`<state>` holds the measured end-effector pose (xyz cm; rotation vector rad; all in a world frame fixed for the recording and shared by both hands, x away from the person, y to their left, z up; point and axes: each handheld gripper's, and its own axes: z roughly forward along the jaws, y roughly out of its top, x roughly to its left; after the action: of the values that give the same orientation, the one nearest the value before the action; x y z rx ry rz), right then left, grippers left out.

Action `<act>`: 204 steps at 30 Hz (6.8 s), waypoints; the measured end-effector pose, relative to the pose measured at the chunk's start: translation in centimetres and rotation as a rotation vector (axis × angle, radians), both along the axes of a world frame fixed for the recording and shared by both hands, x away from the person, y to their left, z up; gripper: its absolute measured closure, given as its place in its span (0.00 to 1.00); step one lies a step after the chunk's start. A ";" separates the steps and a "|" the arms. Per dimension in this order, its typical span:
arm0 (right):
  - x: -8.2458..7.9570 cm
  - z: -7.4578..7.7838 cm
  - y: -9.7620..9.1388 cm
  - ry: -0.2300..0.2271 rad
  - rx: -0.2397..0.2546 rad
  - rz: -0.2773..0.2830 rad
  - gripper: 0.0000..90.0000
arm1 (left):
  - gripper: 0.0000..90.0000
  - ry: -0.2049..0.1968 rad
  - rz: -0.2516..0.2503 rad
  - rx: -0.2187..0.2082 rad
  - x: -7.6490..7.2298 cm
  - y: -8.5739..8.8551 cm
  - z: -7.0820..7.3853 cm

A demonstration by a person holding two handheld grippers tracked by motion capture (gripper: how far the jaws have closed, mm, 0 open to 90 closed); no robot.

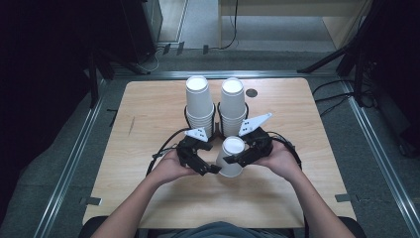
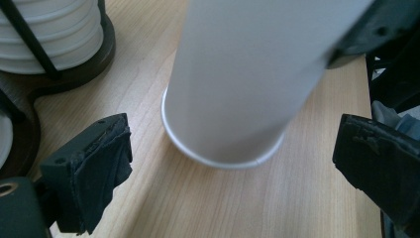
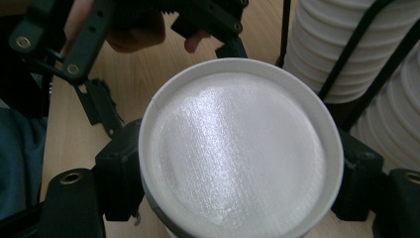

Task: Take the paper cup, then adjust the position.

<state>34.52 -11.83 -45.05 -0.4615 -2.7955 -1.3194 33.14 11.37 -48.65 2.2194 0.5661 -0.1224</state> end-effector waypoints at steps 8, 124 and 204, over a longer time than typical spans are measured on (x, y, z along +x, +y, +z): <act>-0.4 0.8 1.5 0.003 0.021 0.047 0.27 | 0.02 -0.006 -0.018 -0.024 -0.4 -0.3 -0.2; -1.2 -0.6 1.7 -0.004 -0.030 0.177 0.26 | 0.00 -0.072 -0.185 0.244 -0.5 -1.6 1.2; -0.7 -1.6 0.1 0.003 -0.141 0.131 0.16 | 0.11 -0.005 -0.204 0.327 0.3 -0.1 2.7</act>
<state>33.79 -11.73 -46.60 -0.2775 -2.8721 -1.1011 33.47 11.27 -46.00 2.5929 0.3748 -0.1380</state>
